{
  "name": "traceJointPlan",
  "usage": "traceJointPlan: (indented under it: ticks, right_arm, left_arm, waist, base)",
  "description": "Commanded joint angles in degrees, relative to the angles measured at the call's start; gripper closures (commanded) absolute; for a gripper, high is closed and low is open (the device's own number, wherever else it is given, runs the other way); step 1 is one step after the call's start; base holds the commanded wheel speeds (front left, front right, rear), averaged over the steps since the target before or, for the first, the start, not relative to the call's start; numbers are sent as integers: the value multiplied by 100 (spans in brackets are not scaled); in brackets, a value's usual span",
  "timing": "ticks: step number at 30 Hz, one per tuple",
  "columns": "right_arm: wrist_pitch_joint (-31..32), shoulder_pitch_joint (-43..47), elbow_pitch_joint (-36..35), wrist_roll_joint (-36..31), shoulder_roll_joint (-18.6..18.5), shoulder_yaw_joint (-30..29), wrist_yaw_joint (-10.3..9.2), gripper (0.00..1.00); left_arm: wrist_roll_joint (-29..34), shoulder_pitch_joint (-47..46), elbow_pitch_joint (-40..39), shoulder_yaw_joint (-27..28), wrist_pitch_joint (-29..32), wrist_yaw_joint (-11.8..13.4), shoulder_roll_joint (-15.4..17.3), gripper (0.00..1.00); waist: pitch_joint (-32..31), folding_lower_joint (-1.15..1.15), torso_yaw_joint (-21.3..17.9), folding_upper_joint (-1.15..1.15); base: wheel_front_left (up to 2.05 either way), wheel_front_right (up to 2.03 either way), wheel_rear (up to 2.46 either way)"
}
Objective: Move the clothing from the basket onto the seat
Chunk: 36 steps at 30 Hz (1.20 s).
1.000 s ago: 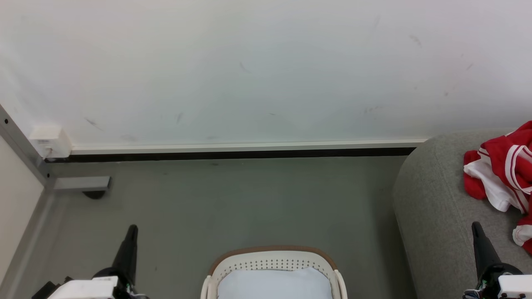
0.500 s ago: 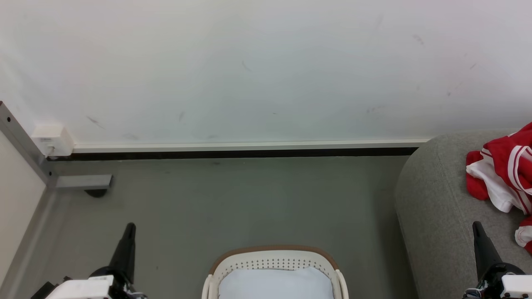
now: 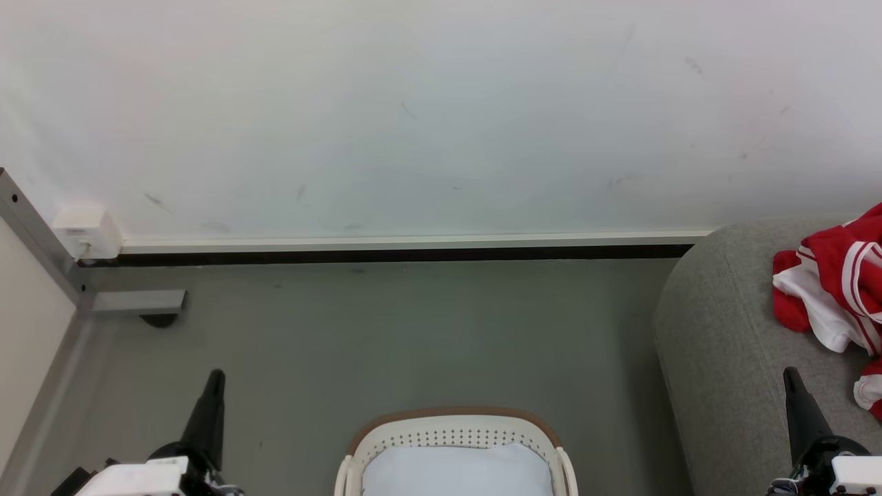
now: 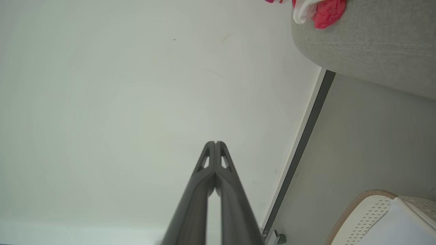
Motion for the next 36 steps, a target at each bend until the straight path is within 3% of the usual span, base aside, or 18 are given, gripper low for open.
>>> traceJointPlan:
  ticks: [1, 36]
  right_arm:
    - [24, -66, -33, 2, 4, -27, -12, 100]
    - [25, -67, -32, -2, 5, -29, -12, 100]
  left_arm:
    - [-80, -50, -22, 12, 20, -26, 40, 100]
    - [-81, -49, -23, 11, 19, -27, 40, 100]
  waist:
    - [0, 0, 0, 0]
    - [0, 0, 0, 0]
  base:
    - [0, 0, 0]
    - [0, 0, 0]
